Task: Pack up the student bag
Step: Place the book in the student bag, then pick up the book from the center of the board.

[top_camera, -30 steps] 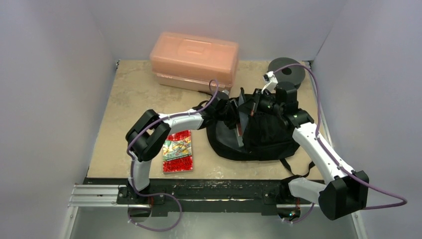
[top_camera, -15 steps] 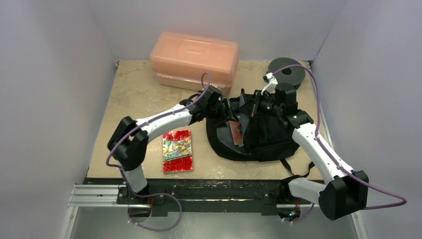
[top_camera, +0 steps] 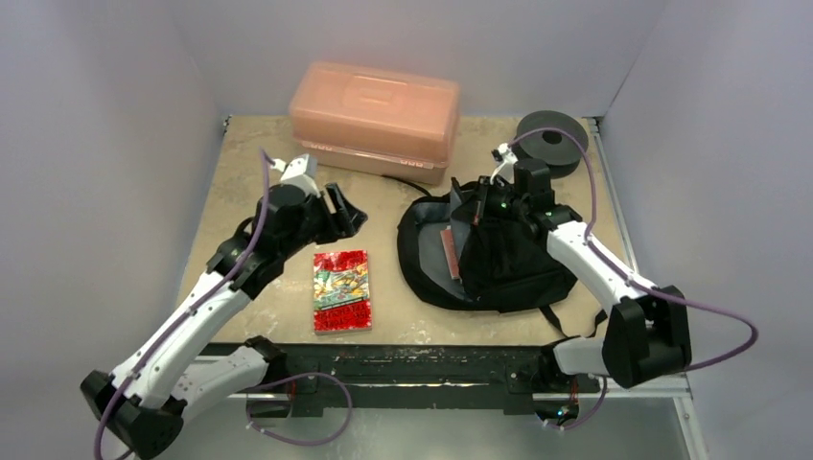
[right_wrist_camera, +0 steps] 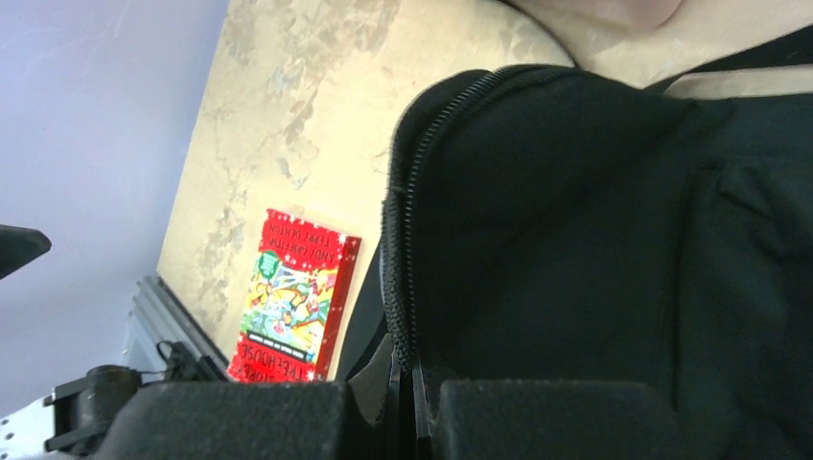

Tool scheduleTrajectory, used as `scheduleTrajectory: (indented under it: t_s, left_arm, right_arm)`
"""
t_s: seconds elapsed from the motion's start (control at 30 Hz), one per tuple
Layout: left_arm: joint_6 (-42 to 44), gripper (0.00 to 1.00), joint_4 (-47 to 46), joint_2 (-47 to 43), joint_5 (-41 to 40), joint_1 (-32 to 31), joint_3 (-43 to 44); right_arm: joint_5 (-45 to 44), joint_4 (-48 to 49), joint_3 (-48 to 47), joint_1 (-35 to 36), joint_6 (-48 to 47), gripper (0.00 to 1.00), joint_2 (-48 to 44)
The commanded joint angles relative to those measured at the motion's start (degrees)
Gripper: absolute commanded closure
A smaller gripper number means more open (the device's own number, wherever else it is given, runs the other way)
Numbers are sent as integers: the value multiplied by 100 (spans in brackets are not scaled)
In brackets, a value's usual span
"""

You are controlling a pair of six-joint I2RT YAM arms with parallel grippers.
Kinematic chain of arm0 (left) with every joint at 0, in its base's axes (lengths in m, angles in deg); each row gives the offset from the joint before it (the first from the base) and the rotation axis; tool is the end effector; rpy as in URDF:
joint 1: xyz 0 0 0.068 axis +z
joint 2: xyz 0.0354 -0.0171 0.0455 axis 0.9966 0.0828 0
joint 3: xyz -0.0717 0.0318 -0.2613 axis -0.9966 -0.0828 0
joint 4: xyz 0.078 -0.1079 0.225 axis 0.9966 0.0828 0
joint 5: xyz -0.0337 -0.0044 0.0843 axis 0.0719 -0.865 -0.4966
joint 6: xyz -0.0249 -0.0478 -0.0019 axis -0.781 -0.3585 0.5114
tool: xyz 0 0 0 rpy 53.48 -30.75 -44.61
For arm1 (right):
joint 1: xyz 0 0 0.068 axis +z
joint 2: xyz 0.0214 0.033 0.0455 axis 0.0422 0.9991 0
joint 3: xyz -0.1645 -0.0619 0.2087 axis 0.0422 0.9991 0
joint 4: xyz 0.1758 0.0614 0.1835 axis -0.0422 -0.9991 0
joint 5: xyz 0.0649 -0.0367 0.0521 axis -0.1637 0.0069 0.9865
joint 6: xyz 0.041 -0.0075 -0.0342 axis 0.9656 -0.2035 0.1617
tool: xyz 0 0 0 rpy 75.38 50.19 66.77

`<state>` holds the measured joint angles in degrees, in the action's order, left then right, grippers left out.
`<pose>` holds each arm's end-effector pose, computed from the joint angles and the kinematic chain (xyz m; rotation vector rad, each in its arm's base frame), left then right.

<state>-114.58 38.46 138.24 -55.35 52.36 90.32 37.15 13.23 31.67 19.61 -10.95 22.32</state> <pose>0.1816 -0.1165 0.3513 -0.1995 2.1138 -0.7899 0.2721 0.1015 0.2810 -0.1272 2.1949 0.9545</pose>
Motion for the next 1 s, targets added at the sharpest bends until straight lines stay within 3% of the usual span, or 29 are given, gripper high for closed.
scheduleTrajectory:
  t_s: [0.0, 0.2, 0.33, 0.53, 0.77, 0.97]
  left_arm:
    - [718, 38, 724, -694, -818, 86, -676]
    - [514, 37, 984, -1214, -1137, 111, -1345]
    - [345, 38, 882, -1209, -853, 107, -1592]
    - [258, 38, 772, -1064, -762, 115, -1739]
    - [17, 37, 967, -1329, -1324, 116, -1719]
    - [-447, 22, 1421, -1083, -2023, 171, -1769]
  right_arm:
    - [631, 939, 154, 117, 425, 97, 526]
    - [360, 1187, -48, 1018, 583, 71, 1320]
    - [201, 1393, 10, 1533, 582, 61, 1756]
    - [-841, 493, -321, 1673, -184, 45, 1824]
    - [-1368, -110, -1037, 1771, -497, 32, 1453]
    - [-1366, 153, -1345, 2300, -433, 25, 1545]
